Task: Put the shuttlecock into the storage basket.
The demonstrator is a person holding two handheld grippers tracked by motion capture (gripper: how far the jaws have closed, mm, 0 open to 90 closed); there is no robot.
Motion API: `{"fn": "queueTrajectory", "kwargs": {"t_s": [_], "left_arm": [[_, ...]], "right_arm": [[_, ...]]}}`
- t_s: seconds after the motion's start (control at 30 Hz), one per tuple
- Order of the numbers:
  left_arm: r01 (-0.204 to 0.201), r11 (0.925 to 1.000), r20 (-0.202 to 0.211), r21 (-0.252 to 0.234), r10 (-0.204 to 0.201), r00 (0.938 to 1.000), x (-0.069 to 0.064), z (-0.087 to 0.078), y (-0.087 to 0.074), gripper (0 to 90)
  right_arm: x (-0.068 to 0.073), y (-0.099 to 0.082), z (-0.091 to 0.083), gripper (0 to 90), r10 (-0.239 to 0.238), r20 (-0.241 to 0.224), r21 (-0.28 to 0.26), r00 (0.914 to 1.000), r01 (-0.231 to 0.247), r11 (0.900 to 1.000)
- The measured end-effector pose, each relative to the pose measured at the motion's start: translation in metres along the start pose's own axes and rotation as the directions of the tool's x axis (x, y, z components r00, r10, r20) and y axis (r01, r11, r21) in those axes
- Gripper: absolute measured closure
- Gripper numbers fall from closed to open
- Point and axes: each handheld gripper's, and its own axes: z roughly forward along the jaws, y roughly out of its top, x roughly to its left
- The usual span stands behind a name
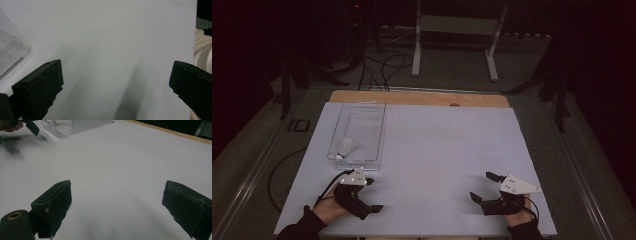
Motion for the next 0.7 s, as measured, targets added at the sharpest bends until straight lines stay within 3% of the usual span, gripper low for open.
{"fn": "queueTrajectory", "kwargs": {"t_s": [0.7], "left_arm": [[0.028, 0.9981, -0.012, -0.055, -0.029, 0.9995, 0.0023, 0.0018, -0.0019, 0.0]], "right_arm": [[-0.0003, -0.0010, 0.0014, 8.7, 0.005, -0.004, 0.008, 1.0000, -0.005, 1.0000]]}}
